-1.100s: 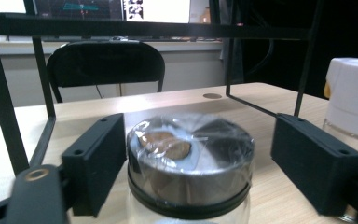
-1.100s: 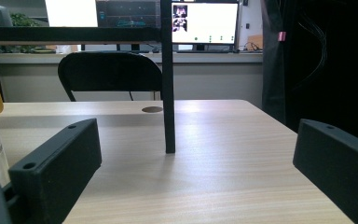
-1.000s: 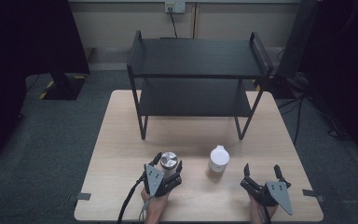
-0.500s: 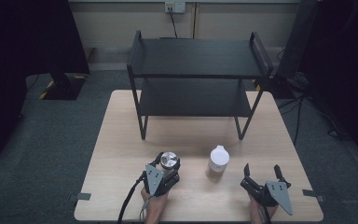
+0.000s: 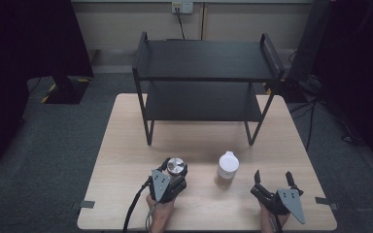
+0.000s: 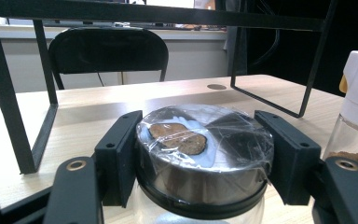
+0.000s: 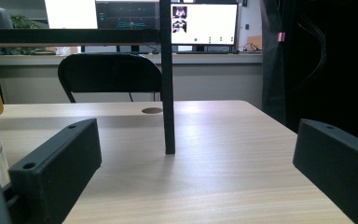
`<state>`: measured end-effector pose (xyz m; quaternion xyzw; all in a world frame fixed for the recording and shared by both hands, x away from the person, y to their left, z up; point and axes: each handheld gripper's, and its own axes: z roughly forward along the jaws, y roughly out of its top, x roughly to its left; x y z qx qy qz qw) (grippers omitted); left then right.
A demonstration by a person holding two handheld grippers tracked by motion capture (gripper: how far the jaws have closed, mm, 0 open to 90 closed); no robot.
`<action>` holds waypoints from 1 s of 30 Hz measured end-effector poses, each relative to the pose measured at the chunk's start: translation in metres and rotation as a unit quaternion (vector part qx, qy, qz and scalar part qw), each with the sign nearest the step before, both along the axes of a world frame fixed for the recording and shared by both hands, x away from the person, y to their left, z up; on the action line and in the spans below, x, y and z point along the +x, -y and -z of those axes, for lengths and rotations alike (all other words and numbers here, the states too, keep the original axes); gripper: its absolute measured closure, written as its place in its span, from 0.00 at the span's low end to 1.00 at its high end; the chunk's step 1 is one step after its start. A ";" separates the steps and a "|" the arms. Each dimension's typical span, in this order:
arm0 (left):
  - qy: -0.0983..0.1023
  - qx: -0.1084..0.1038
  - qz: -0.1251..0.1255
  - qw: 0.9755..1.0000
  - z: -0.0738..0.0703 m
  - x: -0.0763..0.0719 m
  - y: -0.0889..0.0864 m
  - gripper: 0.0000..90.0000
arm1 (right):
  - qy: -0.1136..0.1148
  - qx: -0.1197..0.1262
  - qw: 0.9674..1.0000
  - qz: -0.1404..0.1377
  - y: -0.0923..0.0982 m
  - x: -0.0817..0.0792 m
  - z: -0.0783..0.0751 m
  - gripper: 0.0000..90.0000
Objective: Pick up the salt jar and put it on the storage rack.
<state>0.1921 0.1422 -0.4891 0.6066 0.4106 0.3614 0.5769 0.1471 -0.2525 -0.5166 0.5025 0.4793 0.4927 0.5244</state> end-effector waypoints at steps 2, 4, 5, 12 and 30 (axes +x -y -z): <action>-0.002 -0.004 -0.001 1.000 -0.002 -0.001 -0.002 0.39 | 0.001 0.000 1.000 0.000 0.000 0.000 0.000 0.00; 0.003 -0.003 -0.003 1.000 -0.003 -0.002 -0.002 0.39 | 0.001 0.001 1.000 0.000 0.000 0.000 0.000 0.00; 0.004 0.001 -0.002 1.000 -0.005 -0.002 -0.002 0.39 | 0.001 0.001 1.000 0.001 0.000 0.000 0.000 0.00; 0.009 0.002 0.005 1.000 -0.009 -0.001 -0.003 0.39 | 0.002 0.002 1.000 0.004 -0.001 0.000 0.001 0.00; 0.021 0.004 0.023 1.000 -0.021 -0.004 -0.008 0.39 | -0.002 -0.002 1.000 0.003 -0.001 0.001 -0.001 0.00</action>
